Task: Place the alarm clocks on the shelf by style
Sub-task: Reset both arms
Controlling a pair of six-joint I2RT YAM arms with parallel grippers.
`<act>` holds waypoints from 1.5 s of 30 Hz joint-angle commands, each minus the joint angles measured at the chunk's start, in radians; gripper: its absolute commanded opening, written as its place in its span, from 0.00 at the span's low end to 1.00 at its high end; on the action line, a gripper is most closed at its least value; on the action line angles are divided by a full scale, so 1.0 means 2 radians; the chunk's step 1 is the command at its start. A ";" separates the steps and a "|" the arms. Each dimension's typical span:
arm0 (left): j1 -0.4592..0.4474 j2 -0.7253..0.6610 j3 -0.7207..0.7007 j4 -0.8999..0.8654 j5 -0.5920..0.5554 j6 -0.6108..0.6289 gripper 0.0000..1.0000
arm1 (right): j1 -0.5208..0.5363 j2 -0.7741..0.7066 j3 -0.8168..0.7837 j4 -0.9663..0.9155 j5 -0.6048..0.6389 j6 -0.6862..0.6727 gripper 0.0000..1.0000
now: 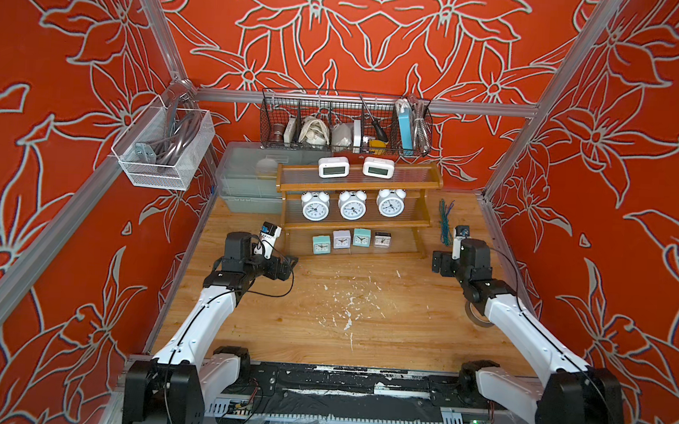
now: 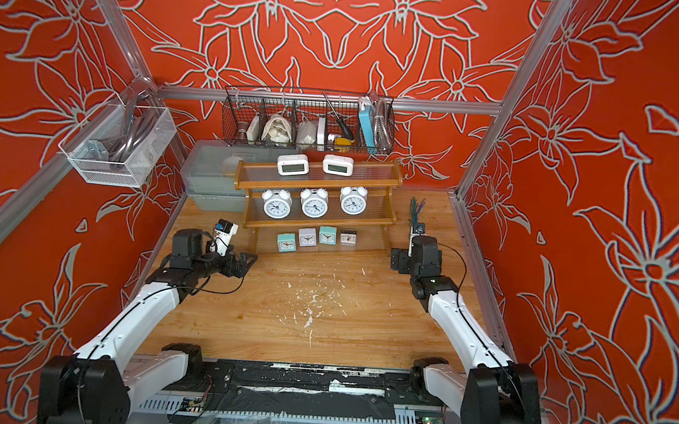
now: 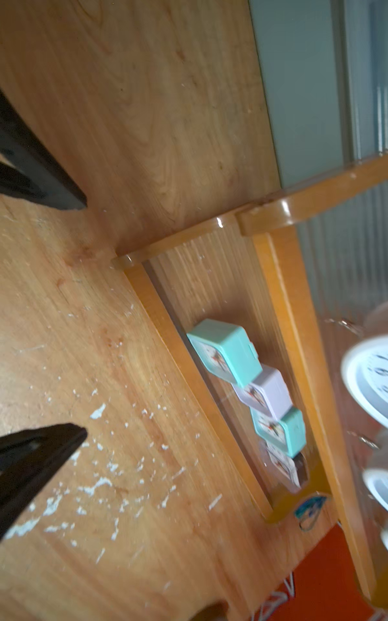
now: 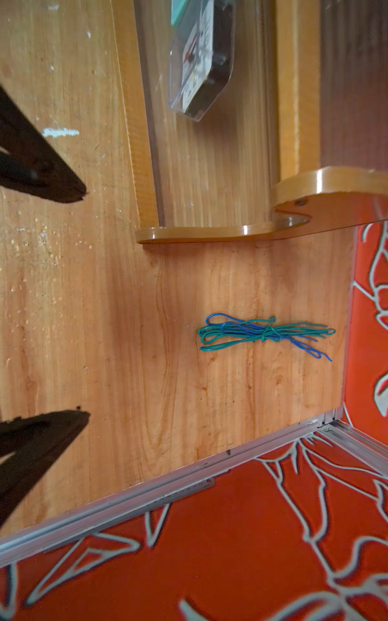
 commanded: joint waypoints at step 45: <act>0.004 0.175 -0.151 0.470 -0.137 -0.079 0.99 | -0.032 0.156 -0.173 0.495 0.009 -0.079 1.00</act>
